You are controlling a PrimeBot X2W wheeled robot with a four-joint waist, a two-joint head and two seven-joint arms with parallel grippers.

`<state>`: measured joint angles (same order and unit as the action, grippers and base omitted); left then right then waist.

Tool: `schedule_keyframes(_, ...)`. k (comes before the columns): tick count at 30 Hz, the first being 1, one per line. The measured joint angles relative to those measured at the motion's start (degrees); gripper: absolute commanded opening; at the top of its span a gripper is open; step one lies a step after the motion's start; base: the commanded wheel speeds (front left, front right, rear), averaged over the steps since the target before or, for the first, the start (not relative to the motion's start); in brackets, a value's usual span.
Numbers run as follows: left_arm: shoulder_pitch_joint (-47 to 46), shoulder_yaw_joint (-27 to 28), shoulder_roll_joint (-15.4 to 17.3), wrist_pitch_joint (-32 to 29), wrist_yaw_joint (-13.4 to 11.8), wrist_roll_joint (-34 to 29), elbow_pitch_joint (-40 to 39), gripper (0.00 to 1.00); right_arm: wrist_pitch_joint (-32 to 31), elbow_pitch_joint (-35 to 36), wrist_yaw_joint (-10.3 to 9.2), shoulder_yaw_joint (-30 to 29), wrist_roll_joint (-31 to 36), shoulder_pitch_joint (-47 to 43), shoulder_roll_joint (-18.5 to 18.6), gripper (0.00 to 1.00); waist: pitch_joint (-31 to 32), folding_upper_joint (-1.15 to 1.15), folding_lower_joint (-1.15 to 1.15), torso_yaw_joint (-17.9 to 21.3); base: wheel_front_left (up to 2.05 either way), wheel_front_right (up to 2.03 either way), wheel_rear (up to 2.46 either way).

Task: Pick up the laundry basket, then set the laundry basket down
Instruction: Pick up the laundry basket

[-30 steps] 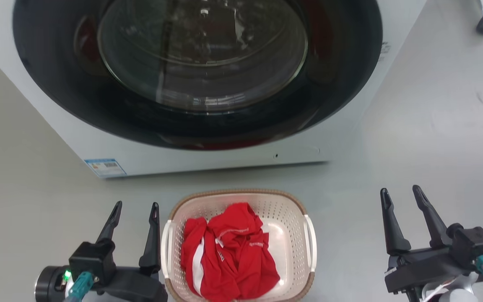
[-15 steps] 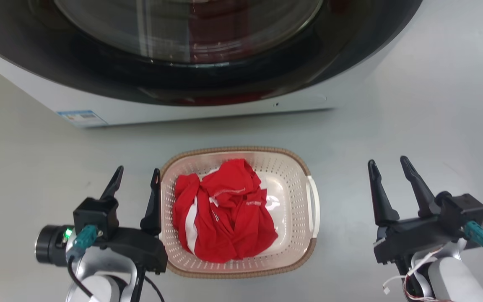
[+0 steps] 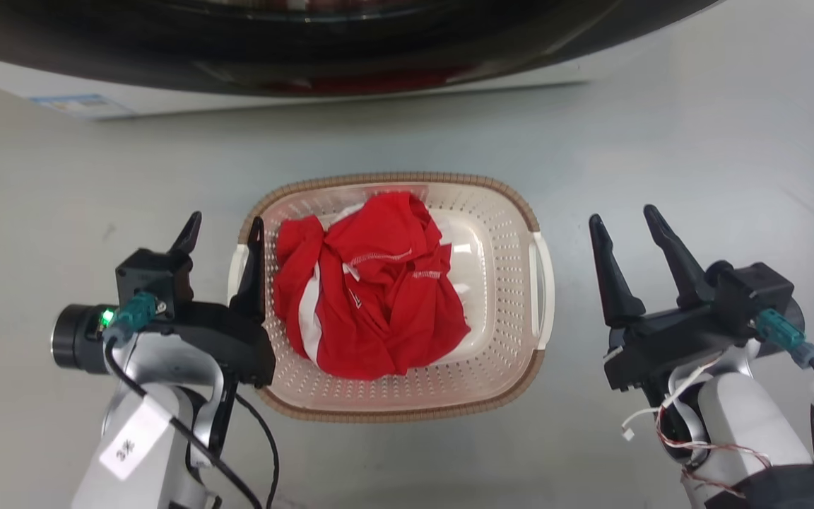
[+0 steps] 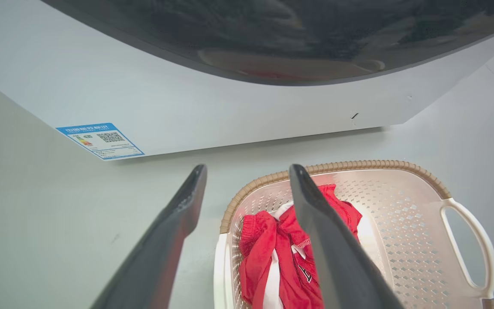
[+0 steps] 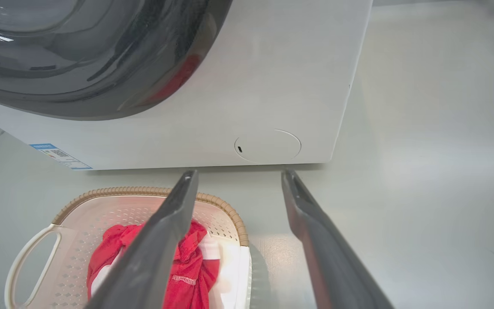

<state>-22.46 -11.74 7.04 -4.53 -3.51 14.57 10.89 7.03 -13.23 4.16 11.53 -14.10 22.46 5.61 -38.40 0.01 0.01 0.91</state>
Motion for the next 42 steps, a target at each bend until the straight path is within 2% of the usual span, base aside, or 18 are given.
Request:
schedule_keyframes(5,-3.42,0.31,-0.07,-0.4,0.57,0.48,5.49,1.0,-0.24,-3.5,0.4,1.0,0.0,3.12,-0.29,1.0,-4.95,0.0,0.0,0.02,0.0,0.0,0.0)
schedule_keyframes(13,-5.66,1.05,0.08,0.18,2.02,2.11,13.14,1.0,1.09,-8.15,0.9,2.78,0.0,5.34,-0.94,1.0,-9.44,0.0,0.0,0.23,0.0,0.0,0.0)
schedule_keyframes(42,-19.51,1.45,-0.01,1.7,6.7,3.57,33.52,1.0,-0.01,-24.81,1.99,7.5,-1.14,15.84,-1.54,1.0,-15.86,-0.01,-0.01,0.7,0.0,0.0,0.0)
